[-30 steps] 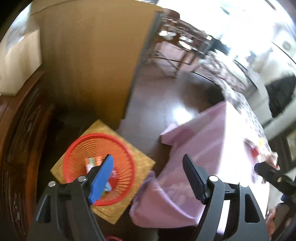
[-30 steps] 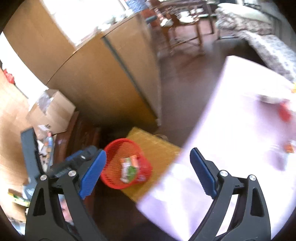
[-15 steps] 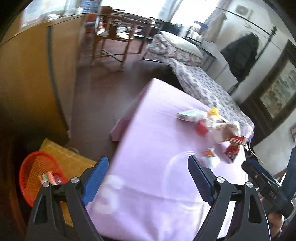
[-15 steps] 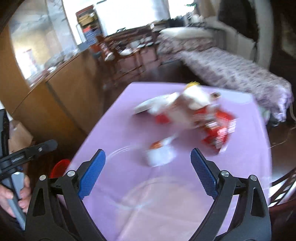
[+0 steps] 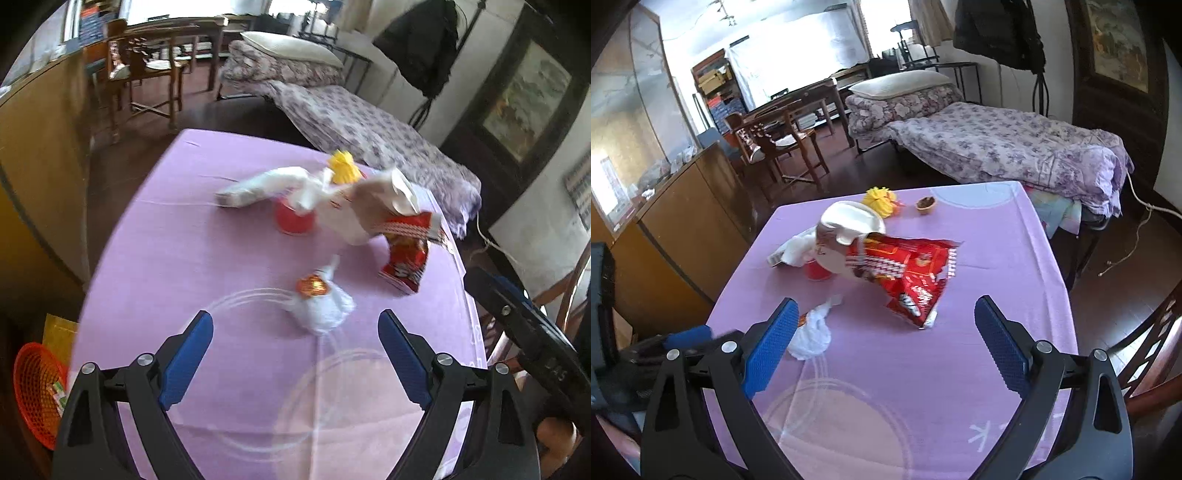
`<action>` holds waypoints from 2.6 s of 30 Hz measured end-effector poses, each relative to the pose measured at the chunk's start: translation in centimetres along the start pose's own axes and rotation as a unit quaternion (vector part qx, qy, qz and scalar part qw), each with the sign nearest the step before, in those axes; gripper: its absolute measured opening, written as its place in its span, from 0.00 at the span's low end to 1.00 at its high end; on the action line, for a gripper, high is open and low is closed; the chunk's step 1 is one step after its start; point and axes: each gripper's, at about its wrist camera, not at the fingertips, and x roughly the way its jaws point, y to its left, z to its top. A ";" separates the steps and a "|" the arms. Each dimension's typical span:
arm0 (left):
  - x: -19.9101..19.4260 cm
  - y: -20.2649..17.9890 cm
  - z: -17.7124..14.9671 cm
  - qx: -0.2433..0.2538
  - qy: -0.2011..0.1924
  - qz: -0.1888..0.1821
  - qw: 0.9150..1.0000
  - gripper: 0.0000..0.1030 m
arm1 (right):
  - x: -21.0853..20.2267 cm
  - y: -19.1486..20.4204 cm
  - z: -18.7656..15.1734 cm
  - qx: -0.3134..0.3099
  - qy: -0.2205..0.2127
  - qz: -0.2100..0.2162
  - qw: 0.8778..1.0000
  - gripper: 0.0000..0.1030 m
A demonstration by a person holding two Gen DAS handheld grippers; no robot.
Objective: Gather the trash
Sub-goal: 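Swing both tools back toward the table, then grasp the white tissue bundle with the left tool while the right tool grasps the red chip bag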
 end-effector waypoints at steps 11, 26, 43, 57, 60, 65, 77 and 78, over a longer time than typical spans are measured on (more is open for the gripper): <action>3.6 -2.5 -0.1 0.018 0.022 0.001 1.000 0.87 | -0.7 -4.1 0.5 0.072 -0.012 -0.006 0.997 0.91; 7.0 -3.4 -0.4 0.070 0.035 0.049 0.996 0.40 | -0.2 -4.1 0.1 0.068 -0.001 -0.011 0.998 0.91; 1.6 1.2 1.3 0.044 -0.025 0.017 0.999 0.21 | 3.4 -2.2 -0.8 0.019 0.045 -0.032 0.998 0.91; 0.7 2.2 2.0 0.032 -0.033 0.002 0.999 0.21 | 8.2 0.8 0.0 -0.041 0.071 -0.034 0.996 0.75; 1.0 2.3 1.9 0.028 -0.026 0.002 0.999 0.21 | 8.8 0.9 0.2 -0.045 0.074 -0.045 0.995 0.58; 1.3 2.2 1.9 0.029 -0.020 0.001 0.999 0.21 | 9.2 0.4 0.1 -0.044 0.093 -0.053 0.993 0.19; 1.7 2.7 1.7 0.014 -0.011 0.008 1.000 0.21 | 4.4 -0.8 -0.1 0.025 0.061 -0.011 0.998 0.08; 1.7 2.7 1.6 0.011 -0.009 0.005 1.000 0.21 | 3.9 -0.6 -0.3 0.027 0.059 -0.006 0.998 0.08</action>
